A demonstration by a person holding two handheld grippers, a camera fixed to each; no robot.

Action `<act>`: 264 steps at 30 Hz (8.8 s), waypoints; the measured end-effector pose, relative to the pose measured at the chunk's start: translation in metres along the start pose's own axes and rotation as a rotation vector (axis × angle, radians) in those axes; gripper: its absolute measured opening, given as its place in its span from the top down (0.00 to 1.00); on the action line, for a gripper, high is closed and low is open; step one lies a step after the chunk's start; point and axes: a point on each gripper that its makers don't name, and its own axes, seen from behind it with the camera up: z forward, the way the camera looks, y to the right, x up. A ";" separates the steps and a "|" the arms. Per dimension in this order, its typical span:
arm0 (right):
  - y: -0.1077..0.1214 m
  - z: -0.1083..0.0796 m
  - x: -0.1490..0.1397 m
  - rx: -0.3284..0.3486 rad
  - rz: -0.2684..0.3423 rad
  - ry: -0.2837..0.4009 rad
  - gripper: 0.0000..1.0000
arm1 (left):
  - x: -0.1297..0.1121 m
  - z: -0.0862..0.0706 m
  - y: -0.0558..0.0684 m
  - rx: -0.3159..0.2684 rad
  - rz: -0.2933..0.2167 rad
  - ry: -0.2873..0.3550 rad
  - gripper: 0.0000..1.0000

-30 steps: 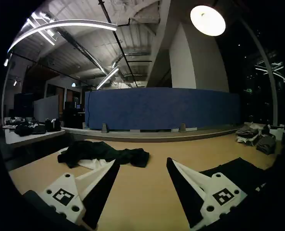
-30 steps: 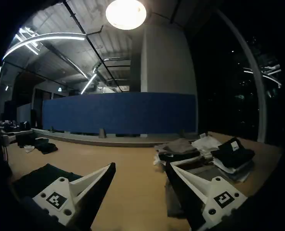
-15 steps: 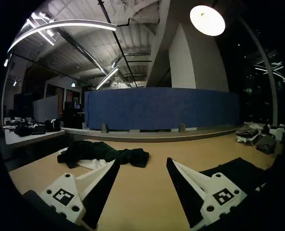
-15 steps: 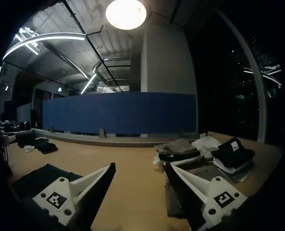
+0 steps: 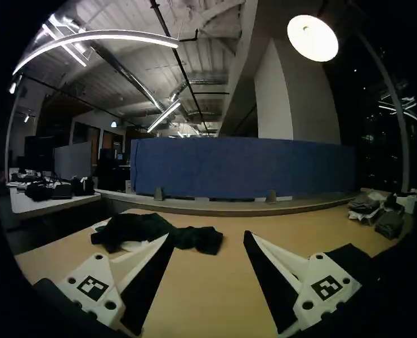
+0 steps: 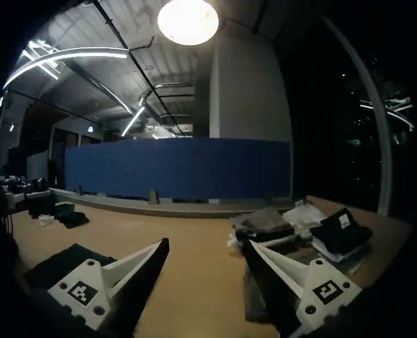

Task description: Fold towel

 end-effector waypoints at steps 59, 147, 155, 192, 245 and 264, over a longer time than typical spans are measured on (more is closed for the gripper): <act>-0.092 -0.092 0.091 0.565 -0.264 -0.535 0.00 | 0.057 -0.086 0.105 -0.649 0.282 -0.519 0.10; -0.118 -0.173 -0.168 0.630 -0.273 -0.847 0.72 | -0.173 -0.181 0.144 -0.811 0.447 -0.842 0.60; -0.117 -0.172 -0.169 0.633 -0.294 -0.853 0.87 | -0.175 -0.184 0.145 -0.819 0.441 -0.858 0.71; -0.111 -0.162 -0.080 0.604 -0.205 -0.798 0.90 | -0.097 -0.167 0.146 -0.745 0.288 -0.842 0.87; -0.106 -0.090 -0.054 0.563 -0.169 -0.829 0.90 | -0.078 -0.096 0.153 -0.585 0.138 -0.992 0.88; -0.104 -0.030 -0.089 0.517 -0.160 -0.874 0.91 | -0.111 -0.035 0.157 -0.542 0.209 -1.007 0.88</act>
